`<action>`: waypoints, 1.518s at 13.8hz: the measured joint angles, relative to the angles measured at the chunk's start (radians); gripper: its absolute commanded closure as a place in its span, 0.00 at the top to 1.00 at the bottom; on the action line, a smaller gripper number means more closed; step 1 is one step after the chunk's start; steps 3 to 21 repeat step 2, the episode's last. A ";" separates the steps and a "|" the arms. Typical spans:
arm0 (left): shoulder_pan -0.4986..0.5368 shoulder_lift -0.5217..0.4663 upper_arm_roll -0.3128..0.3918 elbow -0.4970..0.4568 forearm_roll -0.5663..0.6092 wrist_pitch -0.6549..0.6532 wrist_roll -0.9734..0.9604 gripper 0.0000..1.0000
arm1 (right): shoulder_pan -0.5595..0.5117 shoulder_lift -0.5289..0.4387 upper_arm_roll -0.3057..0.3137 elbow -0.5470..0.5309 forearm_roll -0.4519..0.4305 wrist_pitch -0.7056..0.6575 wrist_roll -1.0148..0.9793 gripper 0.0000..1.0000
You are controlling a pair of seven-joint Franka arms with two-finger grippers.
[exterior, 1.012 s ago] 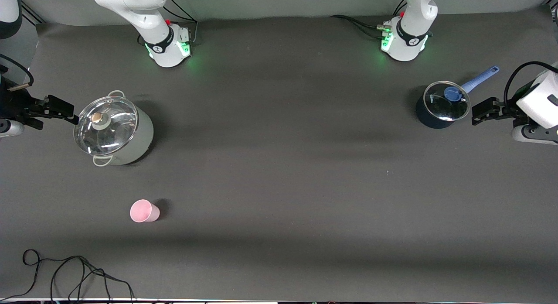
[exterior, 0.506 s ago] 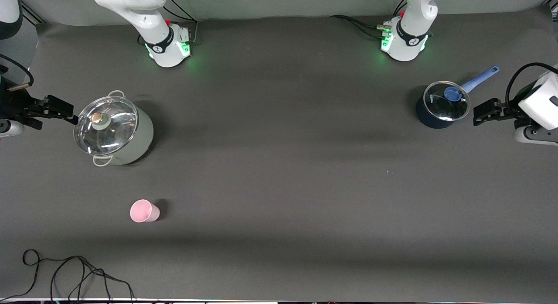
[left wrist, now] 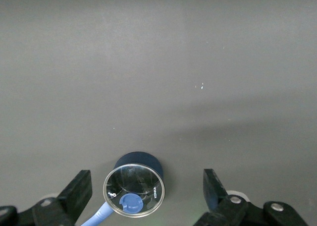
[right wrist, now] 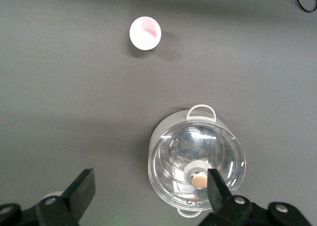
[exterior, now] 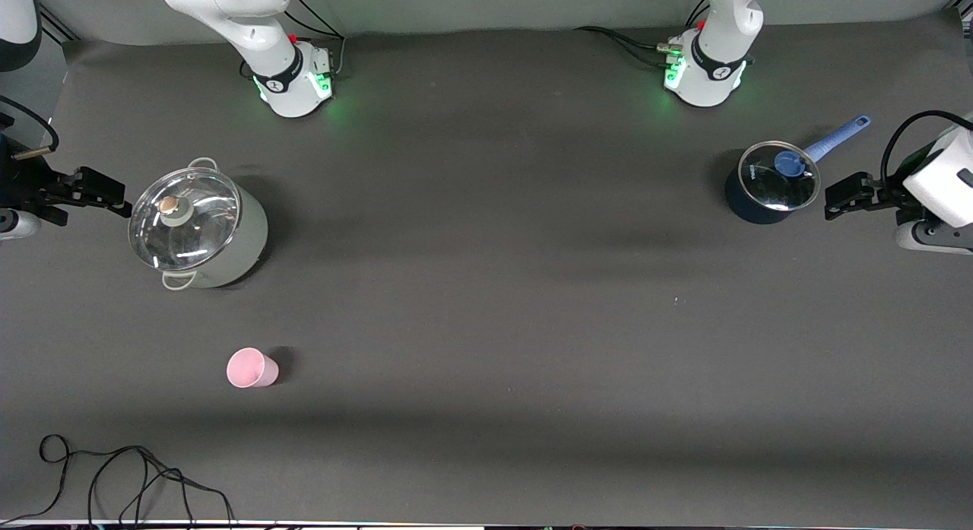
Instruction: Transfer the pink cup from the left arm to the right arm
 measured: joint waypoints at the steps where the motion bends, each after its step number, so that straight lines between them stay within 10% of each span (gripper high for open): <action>1: 0.000 0.000 0.000 0.000 0.000 0.000 0.000 1.00 | 0.000 0.000 0.000 0.000 0.000 0.000 0.000 1.00; 21: 0.000 0.000 0.000 0.000 0.000 0.000 0.000 1.00 | 0.000 0.000 0.000 0.000 0.000 0.000 0.000 1.00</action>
